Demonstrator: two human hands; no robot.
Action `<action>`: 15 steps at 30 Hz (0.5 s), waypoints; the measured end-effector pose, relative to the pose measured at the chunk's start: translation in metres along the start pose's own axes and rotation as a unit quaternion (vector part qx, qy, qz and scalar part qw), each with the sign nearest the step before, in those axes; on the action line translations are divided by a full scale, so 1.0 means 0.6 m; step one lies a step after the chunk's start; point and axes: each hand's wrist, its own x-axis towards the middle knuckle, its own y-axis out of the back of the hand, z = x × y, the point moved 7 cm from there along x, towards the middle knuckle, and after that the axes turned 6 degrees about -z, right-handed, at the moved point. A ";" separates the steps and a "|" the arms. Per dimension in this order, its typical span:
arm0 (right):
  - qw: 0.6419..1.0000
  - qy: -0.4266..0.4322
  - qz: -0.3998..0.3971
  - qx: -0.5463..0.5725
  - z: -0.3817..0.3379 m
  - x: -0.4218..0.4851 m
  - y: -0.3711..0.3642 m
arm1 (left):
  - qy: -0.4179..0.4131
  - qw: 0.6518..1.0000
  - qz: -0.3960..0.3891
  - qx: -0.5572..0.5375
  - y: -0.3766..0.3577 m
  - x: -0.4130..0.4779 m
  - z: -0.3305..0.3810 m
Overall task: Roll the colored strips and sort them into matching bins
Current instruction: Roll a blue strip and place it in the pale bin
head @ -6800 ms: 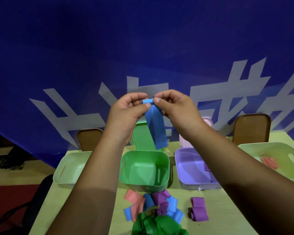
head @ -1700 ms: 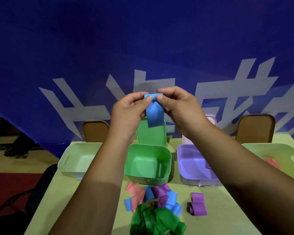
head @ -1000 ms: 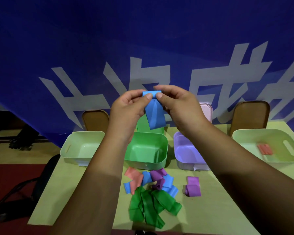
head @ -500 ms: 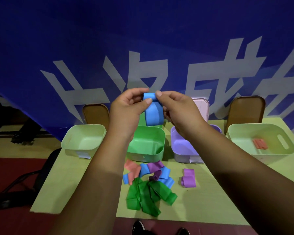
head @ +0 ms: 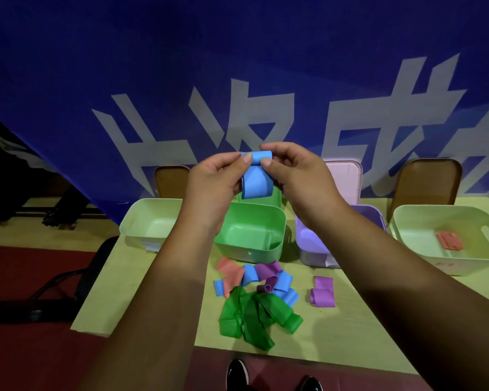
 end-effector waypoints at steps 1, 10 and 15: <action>1.000 -0.001 -0.003 0.004 -0.001 -0.001 -0.002 | -0.004 1.000 0.009 0.009 0.004 -0.002 0.004; 0.999 -0.048 -0.010 0.017 0.000 -0.012 -0.018 | -0.043 0.998 -0.014 0.048 0.018 -0.019 0.018; 0.999 -0.040 0.006 -0.019 0.006 -0.007 -0.019 | -0.018 0.999 -0.015 0.036 0.023 -0.026 0.011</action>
